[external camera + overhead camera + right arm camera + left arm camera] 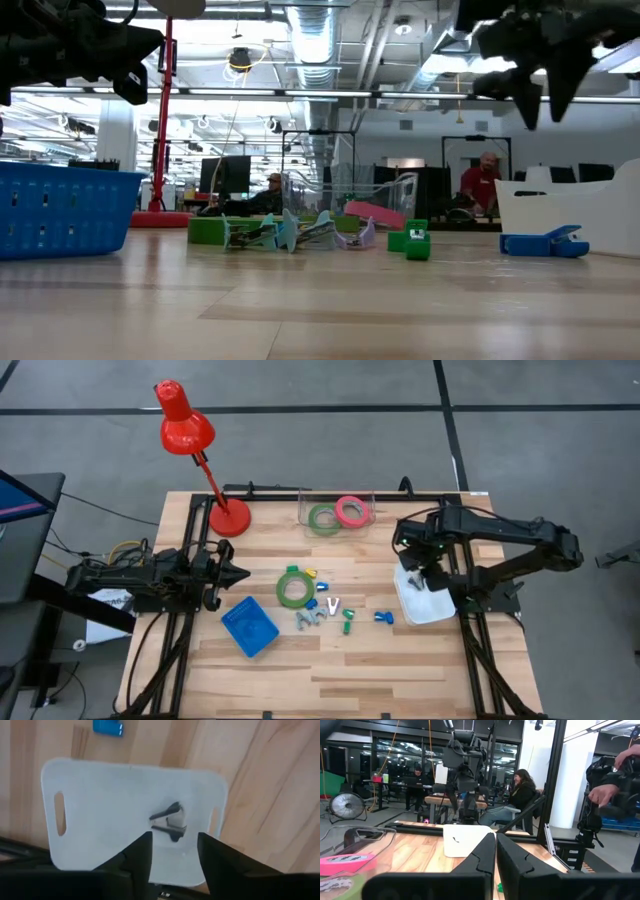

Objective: Pick and place Stapler, Stapler remover, tape
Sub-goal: Put the purple stapler remover into the white bin

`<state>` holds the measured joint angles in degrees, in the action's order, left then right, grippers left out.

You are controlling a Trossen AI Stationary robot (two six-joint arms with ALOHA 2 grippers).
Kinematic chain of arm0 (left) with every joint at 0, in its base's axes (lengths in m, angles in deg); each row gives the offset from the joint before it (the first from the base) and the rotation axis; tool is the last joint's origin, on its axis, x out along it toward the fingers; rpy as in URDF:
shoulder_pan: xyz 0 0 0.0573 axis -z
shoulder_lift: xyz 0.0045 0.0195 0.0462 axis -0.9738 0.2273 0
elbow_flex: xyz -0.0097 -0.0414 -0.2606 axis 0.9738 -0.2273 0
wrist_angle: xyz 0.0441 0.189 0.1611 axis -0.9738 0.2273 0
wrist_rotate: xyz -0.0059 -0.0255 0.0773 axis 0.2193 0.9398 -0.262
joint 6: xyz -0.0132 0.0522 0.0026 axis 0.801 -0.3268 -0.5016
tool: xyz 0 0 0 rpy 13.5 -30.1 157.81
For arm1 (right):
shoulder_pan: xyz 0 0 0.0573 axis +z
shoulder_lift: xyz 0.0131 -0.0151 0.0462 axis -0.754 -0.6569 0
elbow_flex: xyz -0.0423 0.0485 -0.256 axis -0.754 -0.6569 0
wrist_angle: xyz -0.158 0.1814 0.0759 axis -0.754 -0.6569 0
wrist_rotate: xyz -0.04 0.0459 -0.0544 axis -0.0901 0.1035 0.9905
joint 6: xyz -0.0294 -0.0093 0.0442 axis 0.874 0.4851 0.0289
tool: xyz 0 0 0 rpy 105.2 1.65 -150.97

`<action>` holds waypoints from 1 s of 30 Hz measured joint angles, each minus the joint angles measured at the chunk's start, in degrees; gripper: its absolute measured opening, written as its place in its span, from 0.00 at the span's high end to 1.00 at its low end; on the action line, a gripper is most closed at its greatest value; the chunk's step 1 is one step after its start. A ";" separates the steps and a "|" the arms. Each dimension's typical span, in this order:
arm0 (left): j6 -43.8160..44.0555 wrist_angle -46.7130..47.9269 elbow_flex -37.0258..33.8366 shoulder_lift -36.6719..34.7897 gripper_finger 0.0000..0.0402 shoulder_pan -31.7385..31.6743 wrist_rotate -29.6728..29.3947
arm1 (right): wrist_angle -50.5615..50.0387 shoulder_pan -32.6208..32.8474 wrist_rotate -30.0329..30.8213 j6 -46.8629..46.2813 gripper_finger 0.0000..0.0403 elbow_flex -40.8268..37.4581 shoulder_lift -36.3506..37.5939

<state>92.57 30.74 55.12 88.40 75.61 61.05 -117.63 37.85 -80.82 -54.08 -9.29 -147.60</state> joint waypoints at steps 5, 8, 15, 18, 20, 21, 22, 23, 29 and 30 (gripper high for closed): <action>0.00 -0.01 0.00 -0.01 0.98 0.00 -0.01 | 1.00 0.25 0.00 1.44 0.59 4.92 -3.20; 0.00 -0.01 0.00 0.00 0.98 0.00 0.00 | 1.69 0.52 0.00 4.48 0.58 8.04 -5.91; 0.01 -0.02 0.00 0.00 0.98 0.00 0.00 | 5.90 1.17 0.00 10.48 0.58 15.21 -12.45; 0.00 -0.02 0.00 0.00 0.98 0.00 -0.02 | 8.24 1.97 0.00 11.12 0.59 17.77 -15.10; 0.01 -0.02 0.00 -0.01 0.98 0.00 0.00 | 10.01 2.60 -0.02 11.15 0.60 19.43 -16.79; 0.00 -0.01 0.00 -0.01 0.98 0.00 0.00 | 10.48 2.97 0.00 11.14 0.60 20.07 -17.66; 0.02 -0.01 0.00 -0.01 0.98 0.00 -0.02 | 10.76 3.30 0.00 11.14 0.60 20.60 -18.45; 0.00 -0.01 0.00 -0.01 0.98 0.00 -0.01 | 11.25 3.66 0.00 11.14 0.60 21.06 -19.14; 0.00 -0.02 0.00 -0.01 0.98 0.00 -0.01 | 14.59 5.63 -0.11 11.16 0.61 22.12 -22.32; 0.00 -0.01 0.00 -0.01 0.98 0.00 0.00 | 15.10 5.93 -0.11 11.16 0.61 22.12 -22.52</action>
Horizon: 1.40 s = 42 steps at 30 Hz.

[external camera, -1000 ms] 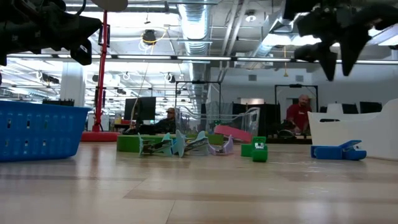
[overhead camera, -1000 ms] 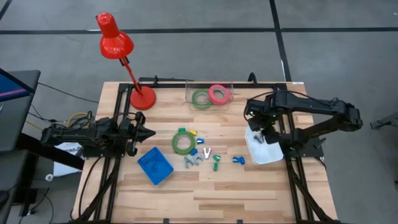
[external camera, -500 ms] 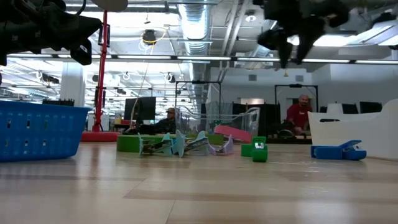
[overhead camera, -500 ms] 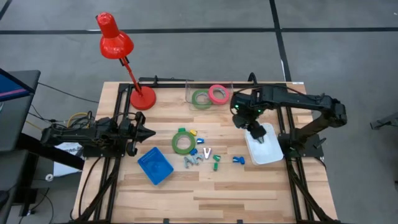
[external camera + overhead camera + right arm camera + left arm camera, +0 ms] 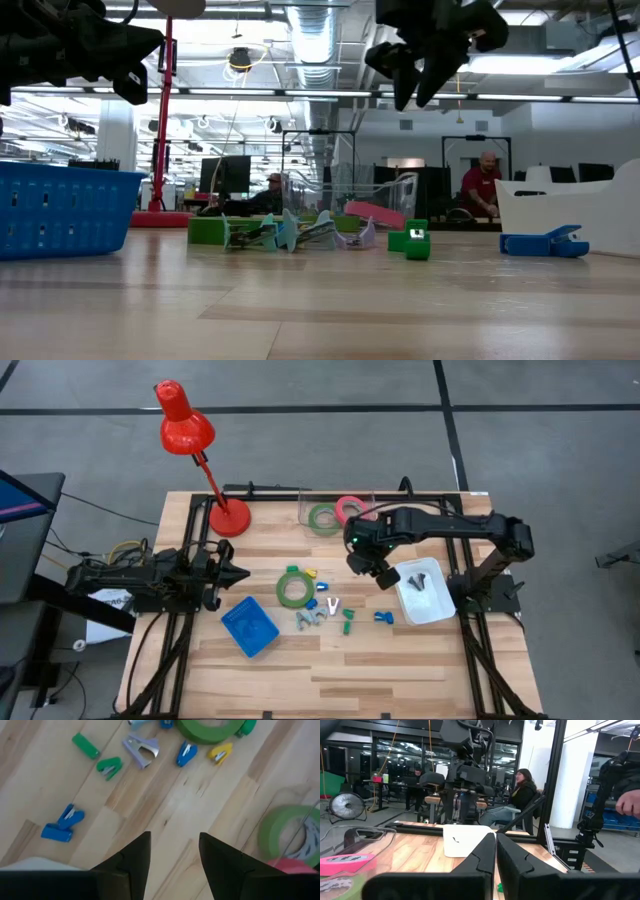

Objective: Pick and place Stapler, Stapler remover, tape
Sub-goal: Put the purple stapler remover into the white bin

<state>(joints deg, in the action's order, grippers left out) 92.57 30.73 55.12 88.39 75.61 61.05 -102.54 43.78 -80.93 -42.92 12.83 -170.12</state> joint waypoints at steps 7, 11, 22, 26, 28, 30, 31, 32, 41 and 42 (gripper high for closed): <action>0.00 -0.02 0.00 0.00 0.98 0.00 -0.02 | 3.75 2.34 -0.07 1.21 0.61 -0.12 -2.39; 0.00 -0.26 0.00 0.20 0.98 0.00 -0.02 | 5.80 3.44 -0.09 1.50 0.61 -0.01 -4.05; 0.00 -0.31 0.00 0.63 0.98 0.00 -0.02 | 10.97 5.99 0.02 1.49 0.61 0.01 -8.81; 0.00 -0.39 0.00 0.76 0.98 0.00 -0.01 | 12.24 6.51 0.08 1.48 0.61 0.00 -9.35; 0.00 -0.41 0.00 0.76 0.98 0.00 -0.02 | 13.92 6.79 0.07 1.46 0.61 0.04 -9.28; 0.02 -0.42 0.00 0.76 0.98 0.00 0.00 | 15.43 7.05 0.05 1.44 0.61 0.04 -9.24; 0.02 -0.41 0.00 0.76 0.98 0.00 -0.02 | 16.05 7.09 0.04 1.44 0.61 0.02 -8.96; 0.01 -0.40 0.00 0.76 0.98 0.00 -0.02 | 16.60 7.16 0.03 1.42 0.61 0.02 -8.71; 0.00 -0.39 0.00 0.76 0.98 0.00 -0.02 | 20.58 8.49 -0.02 1.02 0.61 0.02 -8.14; 0.00 -0.42 0.00 0.76 0.98 0.00 -0.02 | 20.92 8.60 -0.01 1.01 0.61 0.02 -8.14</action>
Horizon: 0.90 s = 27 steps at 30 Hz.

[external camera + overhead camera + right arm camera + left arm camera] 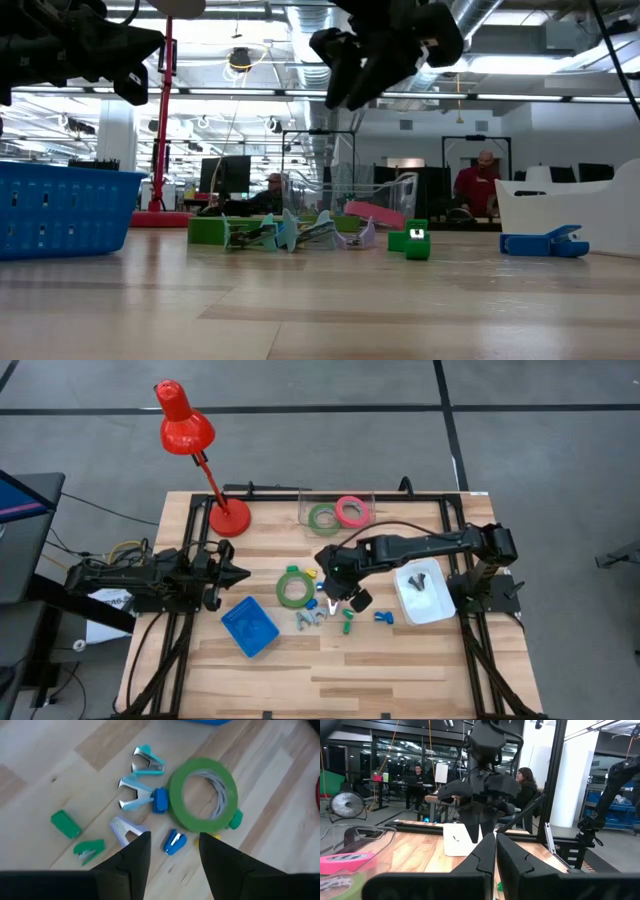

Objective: Pick and place Stapler, Stapler remover, tape
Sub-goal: Put the purple stapler remover into the white bin

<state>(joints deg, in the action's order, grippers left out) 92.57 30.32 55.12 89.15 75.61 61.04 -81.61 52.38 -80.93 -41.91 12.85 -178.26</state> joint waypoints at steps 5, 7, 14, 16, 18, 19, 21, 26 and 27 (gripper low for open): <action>0.00 0.01 0.00 0.00 0.98 0.00 0.01 | 1.67 0.78 -0.01 -0.18 0.61 0.00 0.00; 0.00 0.00 0.00 0.00 0.98 0.00 0.01 | 2.08 1.05 -0.04 -1.02 0.61 0.00 0.00; 0.00 0.00 0.00 0.00 0.98 0.00 0.02 | 4.85 1.05 -0.02 -4.66 0.61 -1.88 0.00; 0.00 0.00 0.00 0.00 0.98 0.00 0.01 | 5.61 1.05 0.01 -4.66 0.61 -3.30 -0.11; 0.01 0.00 0.00 0.00 0.98 0.00 0.01 | 5.13 1.05 0.01 -4.68 0.61 -3.63 -0.12; 0.00 0.00 0.00 0.00 0.98 0.00 0.00 | 4.86 1.02 -0.02 -4.71 0.61 -3.60 -0.11; 0.01 0.00 0.00 0.00 0.98 0.00 0.01 | 4.79 0.67 -0.04 -4.68 0.61 -3.58 -0.11; 0.00 0.00 0.00 0.00 0.98 0.00 0.00 | 6.73 -1.36 -0.04 -4.68 0.61 -3.58 -0.11; 0.01 0.00 0.00 0.00 0.98 0.00 0.00 | 7.38 -1.77 -0.04 -4.68 0.61 -3.58 -0.11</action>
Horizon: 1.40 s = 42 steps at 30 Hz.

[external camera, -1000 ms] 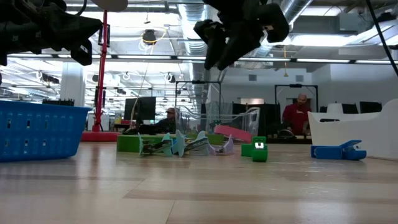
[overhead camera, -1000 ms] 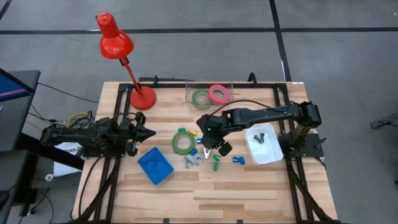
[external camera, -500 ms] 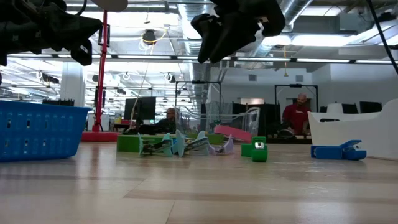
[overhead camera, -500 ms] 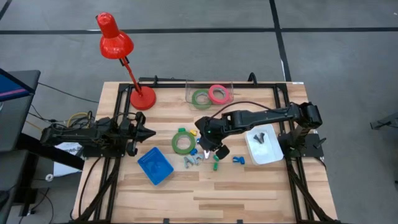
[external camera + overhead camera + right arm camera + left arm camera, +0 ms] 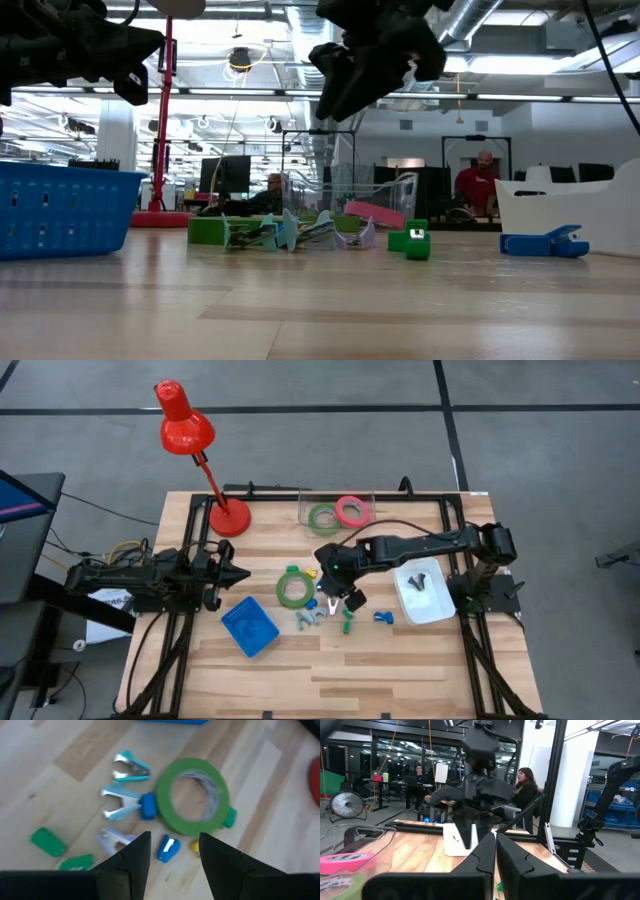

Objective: Pick and place Stapler, Stapler remover, tape
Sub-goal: Put the purple stapler remover into the white bin

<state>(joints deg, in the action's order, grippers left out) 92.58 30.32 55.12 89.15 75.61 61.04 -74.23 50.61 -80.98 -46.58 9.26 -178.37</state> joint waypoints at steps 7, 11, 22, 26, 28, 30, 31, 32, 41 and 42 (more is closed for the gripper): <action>-0.01 0.02 0.00 0.00 0.98 0.00 0.00 | 2.21 -1.48 -3.61 -0.01 0.61 0.00 0.02; -0.01 0.00 0.00 0.00 0.98 0.00 0.02 | 4.03 -1.34 -4.53 0.00 0.61 0.00 0.02; -0.01 0.00 0.00 0.00 0.98 0.00 0.00 | 5.72 -1.31 -4.54 -4.48 0.61 0.00 0.02; 0.01 0.01 0.00 0.00 0.98 0.00 0.00 | 6.42 -1.33 -4.52 -4.97 0.61 -0.49 0.12; -0.01 0.02 0.00 0.00 0.98 0.00 0.02 | 9.19 -1.33 -4.52 -4.97 0.61 -3.05 1.27; -0.01 0.00 0.00 -0.02 0.98 0.00 0.01 | 11.73 -1.16 -4.52 -4.95 0.61 -6.23 3.45; 0.01 0.02 0.00 0.00 0.98 0.00 0.02 | 13.63 -0.98 -4.50 -4.95 0.61 -7.39 4.46; -0.01 0.02 0.00 0.00 0.98 0.00 0.00 | 14.25 -0.94 -4.51 -4.98 0.61 -8.60 5.59; -0.01 -0.01 0.00 0.35 0.98 0.00 0.02 | 14.67 -1.20 -4.45 -6.02 0.61 -14.55 10.77; 0.00 -0.02 0.00 0.35 0.98 0.00 0.01 | 14.88 -1.20 -4.45 -6.02 0.61 -14.89 10.80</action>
<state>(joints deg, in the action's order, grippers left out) 92.57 30.30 55.12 89.50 75.61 61.04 -59.35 49.41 -85.43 -52.60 -5.63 -167.57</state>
